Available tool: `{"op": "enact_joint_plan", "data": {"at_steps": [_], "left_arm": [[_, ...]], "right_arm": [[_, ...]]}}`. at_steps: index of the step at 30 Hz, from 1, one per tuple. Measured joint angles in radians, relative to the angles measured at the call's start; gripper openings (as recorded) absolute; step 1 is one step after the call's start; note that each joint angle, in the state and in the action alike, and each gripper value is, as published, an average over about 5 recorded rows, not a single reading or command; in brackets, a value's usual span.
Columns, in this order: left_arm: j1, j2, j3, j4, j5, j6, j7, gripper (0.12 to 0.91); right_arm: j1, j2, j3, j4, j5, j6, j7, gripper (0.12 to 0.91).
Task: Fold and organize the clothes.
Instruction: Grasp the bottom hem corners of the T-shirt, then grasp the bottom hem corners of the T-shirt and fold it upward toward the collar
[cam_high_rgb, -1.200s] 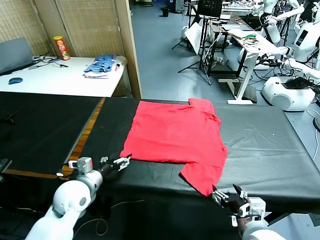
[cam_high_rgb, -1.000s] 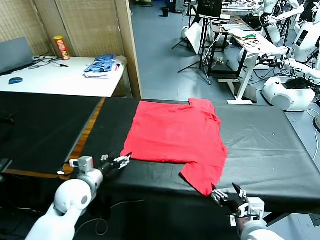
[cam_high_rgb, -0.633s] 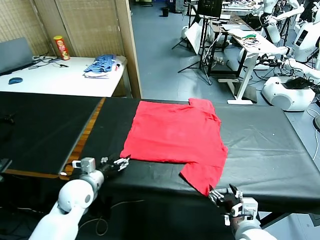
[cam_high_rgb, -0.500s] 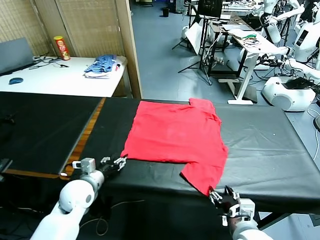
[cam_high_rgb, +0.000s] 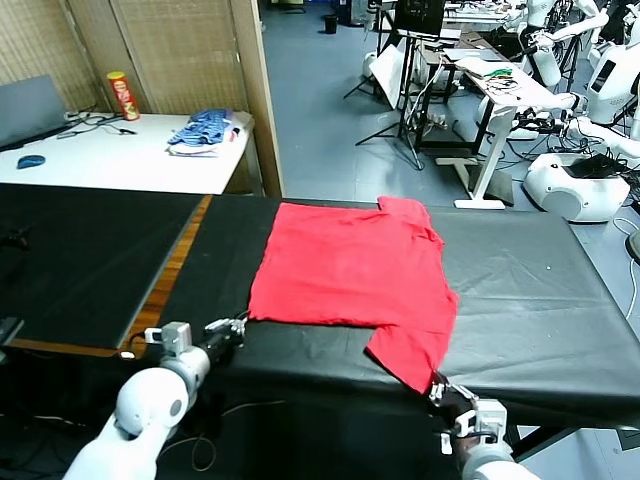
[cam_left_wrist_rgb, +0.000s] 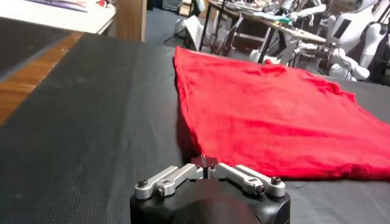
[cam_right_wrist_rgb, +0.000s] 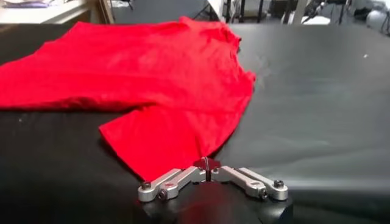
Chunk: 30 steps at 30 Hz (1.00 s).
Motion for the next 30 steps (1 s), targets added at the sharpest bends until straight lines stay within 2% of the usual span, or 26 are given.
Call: {"op": "enact_joint_plan", "data": {"at_steps": [4, 8, 14, 17, 21, 30], "left_arm": [[0.065, 0.018, -0.039, -0.066, -0.003, 0.001, -0.011, 0.125], [0.146, 0.026, -0.083, -0.140, -0.003, -0.007, -0.019, 0.125], [0.208, 0.003, -0.121, -0.210, 0.047, -0.060, -0.048, 0.125], [0.192, -0.023, -0.116, -0.210, 0.094, -0.095, -0.057, 0.125], [0.146, -0.055, -0.098, -0.188, 0.125, -0.117, -0.053, 0.125], [0.024, -0.076, -0.057, -0.071, 0.145, -0.135, -0.051, 0.125]], "right_arm": [[-0.021, -0.012, 0.024, 0.015, 0.031, 0.014, -0.005, 0.125], [0.009, -0.042, 0.045, -0.002, 0.090, 0.065, -0.014, 0.125], [0.150, -0.117, 0.028, -0.116, 0.131, 0.162, -0.040, 0.125], [0.254, -0.151, 0.000, -0.203, 0.139, 0.189, -0.046, 0.125], [0.388, -0.180, -0.048, -0.314, 0.142, 0.215, -0.056, 0.125], [0.627, -0.186, -0.162, -0.529, 0.130, 0.246, -0.067, 0.125]]}}
